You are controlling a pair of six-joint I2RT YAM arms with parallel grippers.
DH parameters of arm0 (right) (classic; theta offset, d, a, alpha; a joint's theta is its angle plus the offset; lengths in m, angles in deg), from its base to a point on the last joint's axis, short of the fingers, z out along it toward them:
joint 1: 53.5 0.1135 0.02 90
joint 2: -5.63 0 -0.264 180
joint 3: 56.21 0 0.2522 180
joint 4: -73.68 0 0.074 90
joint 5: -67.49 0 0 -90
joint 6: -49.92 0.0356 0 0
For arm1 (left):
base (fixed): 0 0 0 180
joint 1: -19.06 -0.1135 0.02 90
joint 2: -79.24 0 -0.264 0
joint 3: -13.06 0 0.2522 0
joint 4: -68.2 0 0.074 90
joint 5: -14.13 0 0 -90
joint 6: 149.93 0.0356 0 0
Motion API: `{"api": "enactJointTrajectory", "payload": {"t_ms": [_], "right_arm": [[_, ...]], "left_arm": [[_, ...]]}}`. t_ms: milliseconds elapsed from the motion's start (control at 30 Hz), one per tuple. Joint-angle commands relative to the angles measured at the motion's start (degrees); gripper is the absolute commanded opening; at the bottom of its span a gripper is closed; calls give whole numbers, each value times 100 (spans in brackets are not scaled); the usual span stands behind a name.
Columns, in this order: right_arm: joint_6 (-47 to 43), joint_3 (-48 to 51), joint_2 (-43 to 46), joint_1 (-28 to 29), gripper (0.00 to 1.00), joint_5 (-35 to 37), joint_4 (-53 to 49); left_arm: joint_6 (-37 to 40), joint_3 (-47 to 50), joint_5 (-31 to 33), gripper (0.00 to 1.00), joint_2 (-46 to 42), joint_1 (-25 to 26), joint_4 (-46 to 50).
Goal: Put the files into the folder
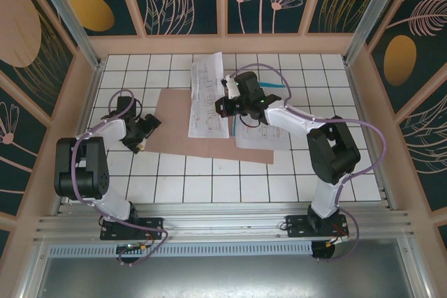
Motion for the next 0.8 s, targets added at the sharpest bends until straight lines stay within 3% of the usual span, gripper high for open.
{"api": "enactJointTrajectory", "payload": {"t_ms": [0,467,767], "right_arm": [[103,133,-158,51,0,-309,295],[990,780,-411,-211,0,-1268,1391],[2092,827,-999,-193,0,-1435,2633]], "left_arm": [[219,-63,102,99,17,-70,190],[330,154,-190,99,118,-88,-26],[303,299,-436,99,189,-91,-128]]}}
